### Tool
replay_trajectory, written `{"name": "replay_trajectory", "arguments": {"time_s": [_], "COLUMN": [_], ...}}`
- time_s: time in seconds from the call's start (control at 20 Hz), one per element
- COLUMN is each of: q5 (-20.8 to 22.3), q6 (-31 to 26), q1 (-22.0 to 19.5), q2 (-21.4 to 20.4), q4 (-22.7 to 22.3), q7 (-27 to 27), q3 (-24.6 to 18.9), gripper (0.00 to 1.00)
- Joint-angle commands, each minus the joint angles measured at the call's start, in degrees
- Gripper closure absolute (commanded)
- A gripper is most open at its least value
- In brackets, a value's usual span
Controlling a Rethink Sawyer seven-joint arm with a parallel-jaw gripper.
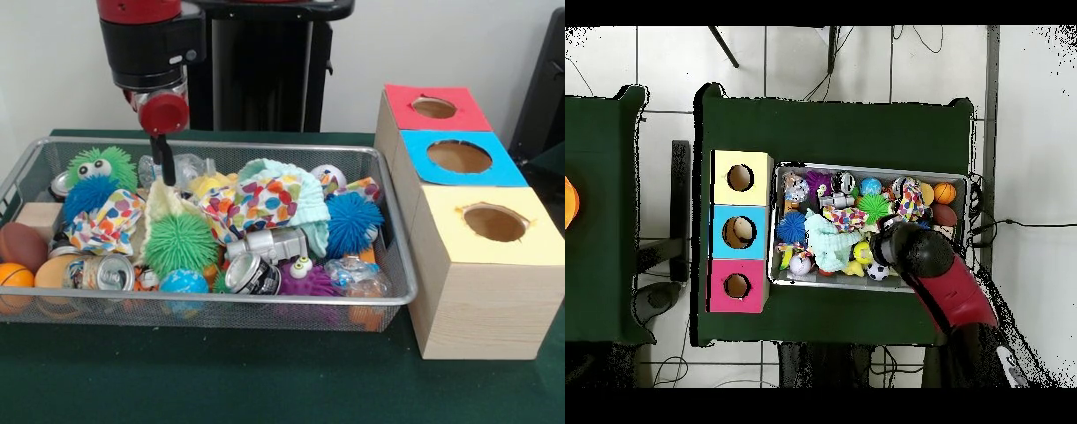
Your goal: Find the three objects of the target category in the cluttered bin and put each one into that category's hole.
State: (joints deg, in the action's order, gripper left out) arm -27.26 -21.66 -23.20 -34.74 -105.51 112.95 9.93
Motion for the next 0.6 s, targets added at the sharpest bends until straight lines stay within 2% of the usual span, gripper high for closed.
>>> {"name": "replay_trajectory", "arguments": {"time_s": [0.05, 0.35, 0.6], "q5": [-3.0, -1.5, -1.2], "q6": [1.7, 5.3, 5.5], "q1": [-0.6, -2.2, -2.0], "q2": [3.2, 5.4, 5.0], "q4": [3.2, 2.6, 1.9], "q7": [13.0, 10.4, 10.4], "q3": [-1.6, -3.3, -3.2], "gripper": [0.0, 0.0, 0.0]}}
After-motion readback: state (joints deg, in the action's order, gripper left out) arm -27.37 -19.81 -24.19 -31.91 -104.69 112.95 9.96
